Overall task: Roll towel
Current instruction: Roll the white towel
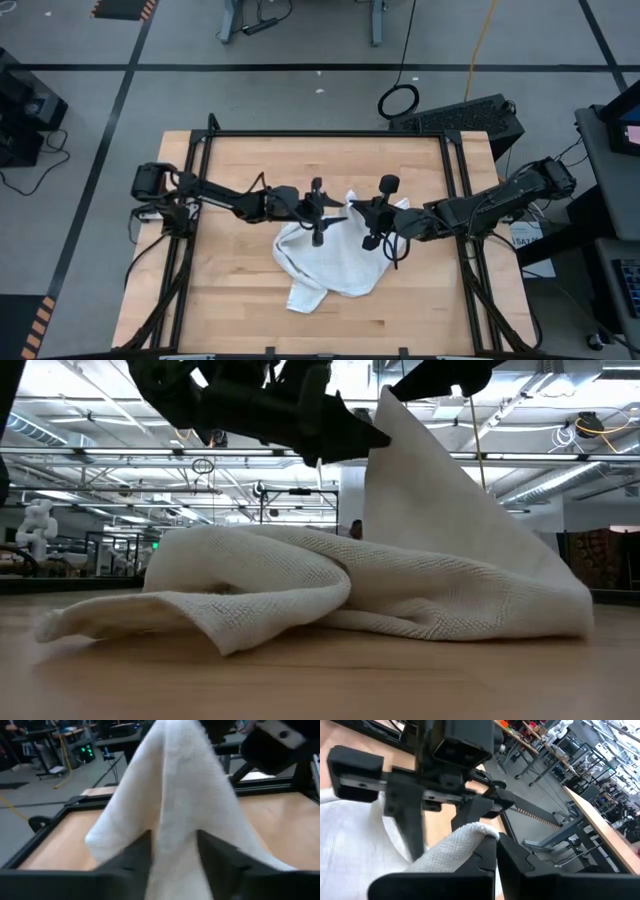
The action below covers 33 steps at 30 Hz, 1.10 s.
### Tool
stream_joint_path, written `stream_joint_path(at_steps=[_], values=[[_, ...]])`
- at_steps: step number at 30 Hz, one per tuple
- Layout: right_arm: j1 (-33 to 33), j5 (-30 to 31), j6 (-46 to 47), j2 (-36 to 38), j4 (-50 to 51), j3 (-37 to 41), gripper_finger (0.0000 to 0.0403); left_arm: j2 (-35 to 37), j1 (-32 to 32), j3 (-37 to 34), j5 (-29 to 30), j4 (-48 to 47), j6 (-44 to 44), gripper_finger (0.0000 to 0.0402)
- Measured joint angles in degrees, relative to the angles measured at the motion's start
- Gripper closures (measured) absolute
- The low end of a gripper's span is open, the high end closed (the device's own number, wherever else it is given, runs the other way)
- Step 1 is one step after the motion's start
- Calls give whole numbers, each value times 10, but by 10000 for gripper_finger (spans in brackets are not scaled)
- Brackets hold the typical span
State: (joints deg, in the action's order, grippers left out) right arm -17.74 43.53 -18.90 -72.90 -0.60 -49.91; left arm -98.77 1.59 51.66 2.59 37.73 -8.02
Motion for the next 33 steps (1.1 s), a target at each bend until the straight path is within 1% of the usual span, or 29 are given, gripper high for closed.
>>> stream_joint_path(at_steps=[2,3,4,8,11,13,15,16,18,21,23,27,30,33], values=[[0,0,6,0,10,0,403,12,5,0,6,-23,-8,346],[0,0,15,0,17,0,403,21,6,0,7,-31,-12,373],[0,0,26,0,26,0,403,30,7,0,15,-39,-13,384],[-9,-11,90,0,78,0,394,82,17,0,42,-103,-35,389],[-19,-71,157,0,127,0,369,132,26,0,35,-197,-54,396],[-24,-131,215,0,178,0,347,159,29,0,39,-281,-46,397],[-24,-176,276,-6,231,0,327,173,31,0,41,-358,-34,398],[-25,-183,308,-12,258,0,318,174,34,0,40,-378,-30,398],[-24,-176,366,-27,317,0,303,172,44,-1,39,-406,-29,398],[-21,-142,417,-58,383,0,289,162,60,0,38,-395,-29,399],[-18,-124,432,-78,410,9,285,155,73,-1,38,-400,-28,399],[0,-122,440,-96,412,48,284,149,99,0,36,-407,-11,400],[21,-157,440,-97,413,76,284,149,118,-4,35,-425,15,398],[41,-197,384,-82,415,88,284,149,137,-7,40,-452,29,396]])
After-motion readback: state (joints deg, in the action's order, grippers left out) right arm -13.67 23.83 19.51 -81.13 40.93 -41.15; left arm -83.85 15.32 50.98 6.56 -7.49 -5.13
